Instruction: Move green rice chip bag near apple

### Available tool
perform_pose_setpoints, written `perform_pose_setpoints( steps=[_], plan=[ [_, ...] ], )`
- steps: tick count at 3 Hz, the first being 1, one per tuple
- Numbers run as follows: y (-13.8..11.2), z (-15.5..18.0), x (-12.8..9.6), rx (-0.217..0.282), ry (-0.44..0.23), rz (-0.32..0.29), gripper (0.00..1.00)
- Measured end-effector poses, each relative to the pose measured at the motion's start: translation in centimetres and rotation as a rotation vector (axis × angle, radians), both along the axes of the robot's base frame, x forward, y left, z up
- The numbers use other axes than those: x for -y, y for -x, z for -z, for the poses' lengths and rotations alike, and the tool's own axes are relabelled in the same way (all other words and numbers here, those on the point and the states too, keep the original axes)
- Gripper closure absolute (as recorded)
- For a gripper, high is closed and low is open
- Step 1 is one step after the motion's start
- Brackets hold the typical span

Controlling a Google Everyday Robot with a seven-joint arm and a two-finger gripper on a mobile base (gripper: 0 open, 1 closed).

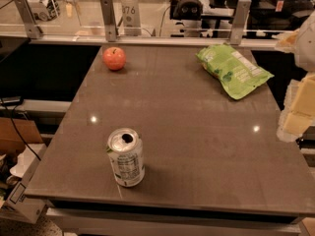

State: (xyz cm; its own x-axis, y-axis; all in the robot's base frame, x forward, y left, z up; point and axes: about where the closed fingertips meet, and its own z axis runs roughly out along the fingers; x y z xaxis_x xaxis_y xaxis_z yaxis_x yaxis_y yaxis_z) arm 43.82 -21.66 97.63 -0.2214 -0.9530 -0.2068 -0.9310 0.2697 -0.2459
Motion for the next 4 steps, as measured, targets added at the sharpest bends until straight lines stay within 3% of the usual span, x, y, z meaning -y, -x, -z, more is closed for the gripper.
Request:
perform_pose_setpoints(
  steps=[1, 2, 4],
  plan=[
    [0.0, 0.0, 0.0, 0.000, 0.000, 0.000, 0.00],
    [-1.7, 0.2, 0.3, 0.022, -0.024, 0.010, 0.00],
    [-8.5, 1.7, 3.1, 0.072, -0.115, 0.108, 0.00]
  ],
)
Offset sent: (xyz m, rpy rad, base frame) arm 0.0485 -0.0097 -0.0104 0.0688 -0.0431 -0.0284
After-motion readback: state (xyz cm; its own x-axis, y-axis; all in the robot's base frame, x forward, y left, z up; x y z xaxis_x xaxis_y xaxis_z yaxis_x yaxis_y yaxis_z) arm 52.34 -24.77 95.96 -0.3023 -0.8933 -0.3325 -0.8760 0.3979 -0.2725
